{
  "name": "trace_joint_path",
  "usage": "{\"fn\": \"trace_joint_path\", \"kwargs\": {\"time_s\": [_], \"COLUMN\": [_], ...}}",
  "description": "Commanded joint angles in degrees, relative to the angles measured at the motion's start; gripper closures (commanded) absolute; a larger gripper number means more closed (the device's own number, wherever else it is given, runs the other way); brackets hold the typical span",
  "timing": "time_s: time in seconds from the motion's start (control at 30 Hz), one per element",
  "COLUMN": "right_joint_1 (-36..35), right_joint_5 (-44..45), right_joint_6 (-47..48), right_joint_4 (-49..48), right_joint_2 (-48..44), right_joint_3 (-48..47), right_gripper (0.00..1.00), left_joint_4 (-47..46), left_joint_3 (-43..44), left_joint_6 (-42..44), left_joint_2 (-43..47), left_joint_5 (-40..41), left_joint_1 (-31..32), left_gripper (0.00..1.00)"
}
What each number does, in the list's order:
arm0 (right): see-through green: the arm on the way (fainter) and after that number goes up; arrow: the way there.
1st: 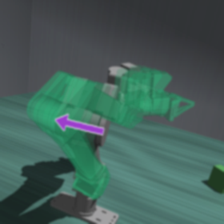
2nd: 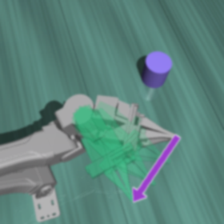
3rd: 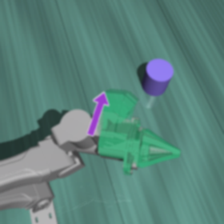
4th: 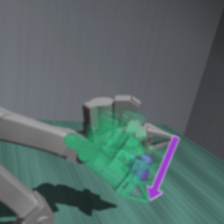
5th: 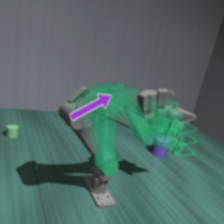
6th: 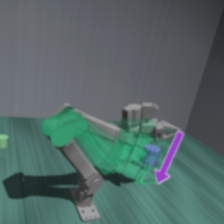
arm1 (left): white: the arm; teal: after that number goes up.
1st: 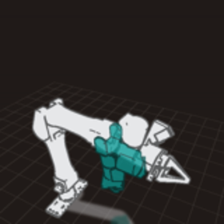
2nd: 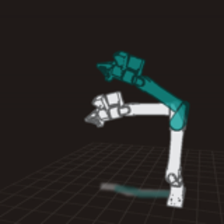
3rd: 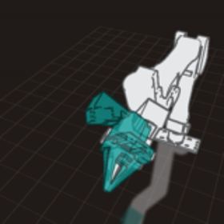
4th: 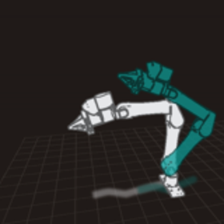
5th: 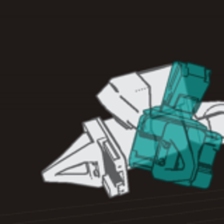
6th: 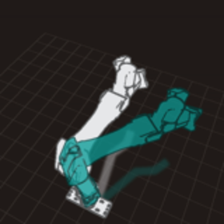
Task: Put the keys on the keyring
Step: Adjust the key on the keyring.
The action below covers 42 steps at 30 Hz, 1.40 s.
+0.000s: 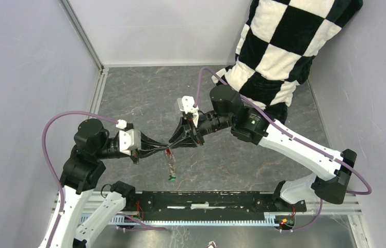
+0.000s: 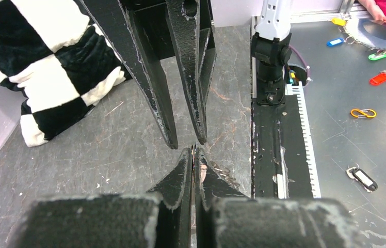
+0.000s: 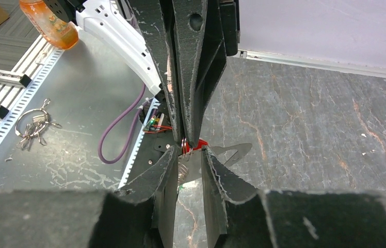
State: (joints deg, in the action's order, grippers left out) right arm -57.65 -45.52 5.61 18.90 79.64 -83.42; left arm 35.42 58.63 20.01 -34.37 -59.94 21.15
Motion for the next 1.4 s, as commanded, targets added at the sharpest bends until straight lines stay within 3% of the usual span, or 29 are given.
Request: {"fn": "trace_joint_path", "kwargs": {"time_s": [0.0, 0.23, 0.47, 0.57, 0.67, 0.77, 0.87, 1.37], "right_joint_1": [-0.3, -0.4, -0.5, -0.6, -0.5, -0.3, 0.5, 2.1], "right_joint_5": [-1.2, -0.8, -0.1, 0.2, 2.2, 4.5, 5.0, 0.1], "right_joint_6": [-0.5, -1.4, -3.1, -3.3, -4.6, -5.5, -8.8, -9.5], "right_joint_4": [-2.1, -2.7, -5.1, -5.9, -8.0, -12.6, -17.7, -17.9], "right_joint_2": [0.3, 0.7, 1.2, 1.2, 0.3, -2.1, -4.7, -6.4], "right_joint_3": [0.3, 0.7, 0.7, 0.9, 2.1, 6.1, 9.9, 10.7], "right_gripper": [0.72, 0.77, 0.89, 0.99, 1.00, 1.00, 1.00, 1.00], "left_joint_4": [-2.7, -4.8, -5.6, -5.7, -5.8, -5.4, -3.8, 11.6], "left_joint_3": [-0.1, -0.7, -1.3, -1.6, -1.9, -1.3, 0.2, 3.7], "left_joint_6": [1.4, -0.2, -1.3, -1.5, -1.5, -1.8, -0.7, 16.5], "left_joint_2": [0.4, 1.0, 0.9, 0.9, 0.9, 0.8, 0.9, -0.4], "left_joint_5": [1.1, 2.8, 2.6, 2.4, 2.3, 2.3, 1.9, 1.7], "left_joint_1": [0.2, 0.2, 0.2, 0.2, 0.1, 0.2, 0.2, 0.1], "left_gripper": [0.98, 0.98, 0.98, 0.98, 0.96, 0.76, 0.65, 0.64]}}
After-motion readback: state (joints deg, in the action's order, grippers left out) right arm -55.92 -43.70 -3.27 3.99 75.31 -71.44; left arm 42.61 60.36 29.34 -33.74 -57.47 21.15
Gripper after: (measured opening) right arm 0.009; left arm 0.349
